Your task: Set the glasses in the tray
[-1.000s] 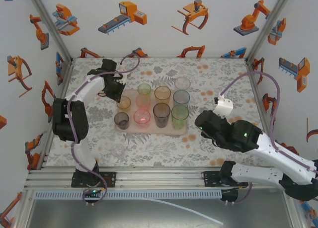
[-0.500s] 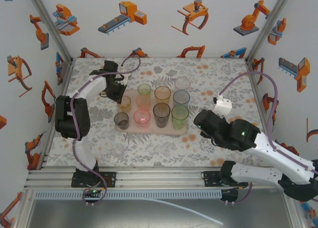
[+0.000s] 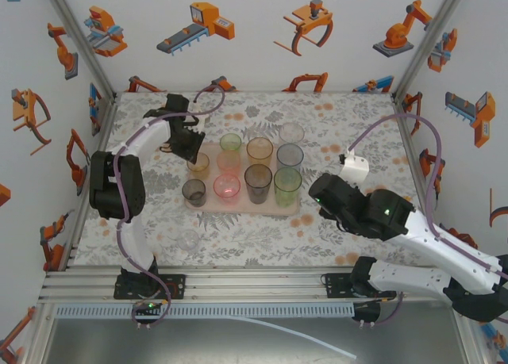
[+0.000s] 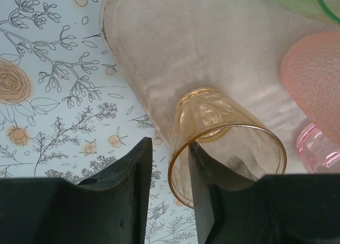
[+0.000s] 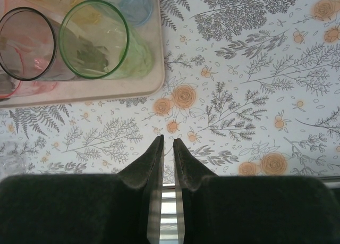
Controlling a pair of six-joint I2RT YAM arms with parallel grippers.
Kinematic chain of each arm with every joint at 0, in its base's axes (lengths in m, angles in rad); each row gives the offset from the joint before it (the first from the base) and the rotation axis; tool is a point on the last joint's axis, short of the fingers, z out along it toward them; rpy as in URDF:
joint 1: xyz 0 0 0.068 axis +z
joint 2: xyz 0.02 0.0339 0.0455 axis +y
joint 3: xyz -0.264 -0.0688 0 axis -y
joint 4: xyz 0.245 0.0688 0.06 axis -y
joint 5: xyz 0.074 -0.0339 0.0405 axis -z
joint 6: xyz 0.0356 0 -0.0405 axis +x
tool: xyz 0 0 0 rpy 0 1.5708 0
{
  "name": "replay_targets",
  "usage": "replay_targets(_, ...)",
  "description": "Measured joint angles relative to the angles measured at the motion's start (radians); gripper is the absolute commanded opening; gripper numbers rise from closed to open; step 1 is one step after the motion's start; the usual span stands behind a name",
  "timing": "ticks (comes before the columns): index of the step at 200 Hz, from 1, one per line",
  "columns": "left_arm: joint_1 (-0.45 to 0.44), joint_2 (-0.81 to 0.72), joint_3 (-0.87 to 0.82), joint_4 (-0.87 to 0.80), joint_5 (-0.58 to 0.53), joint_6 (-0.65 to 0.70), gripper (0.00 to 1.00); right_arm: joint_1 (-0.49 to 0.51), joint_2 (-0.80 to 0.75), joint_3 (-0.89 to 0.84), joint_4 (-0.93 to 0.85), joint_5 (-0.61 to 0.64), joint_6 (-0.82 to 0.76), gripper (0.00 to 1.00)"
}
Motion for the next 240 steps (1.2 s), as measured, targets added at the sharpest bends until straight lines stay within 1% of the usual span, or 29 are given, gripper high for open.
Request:
replay_targets(31, 0.000, -0.008, 0.015, -0.016, 0.002, -0.006, 0.60, -0.003, 0.003, 0.000, 0.008, -0.007, -0.005, 0.17)
replay_targets(47, 0.000, -0.031, 0.017, -0.027, 0.002, -0.007, 0.64, -0.006, 0.003, 0.000, 0.013, -0.008, -0.008, 0.17)
replay_targets(113, 0.004, -0.159, 0.102, -0.104, -0.013, -0.007, 0.65, -0.012, 0.010, 0.000, 0.034, -0.010, -0.031, 0.18)
replay_targets(141, 0.006, -0.259, 0.108, -0.173, 0.000, 0.002, 0.66, -0.013, 0.018, 0.001, 0.041, -0.010, -0.041, 0.18)
replay_targets(164, 0.006, -0.382, 0.096, -0.259, 0.055, 0.051, 0.66, -0.013, 0.018, 0.002, 0.053, -0.011, -0.049, 0.18)
replay_targets(182, 0.006, -0.505, 0.048, -0.338, 0.111, 0.107, 0.66, -0.013, 0.019, 0.003, 0.059, -0.015, -0.053, 0.18)
replay_targets(203, 0.004, -0.657, -0.046, -0.445, 0.176, 0.179, 0.66, -0.014, 0.026, 0.018, 0.060, -0.019, -0.060, 0.18)
replay_targets(222, 0.003, -0.765, -0.157, -0.528, 0.221, 0.240, 0.64, -0.017, 0.030, 0.036, 0.062, -0.026, -0.061, 0.18)
replay_targets(240, 0.000, -0.841, -0.285, -0.568, 0.245, 0.296, 0.64, -0.022, 0.037, 0.048, 0.071, -0.032, -0.064, 0.18)
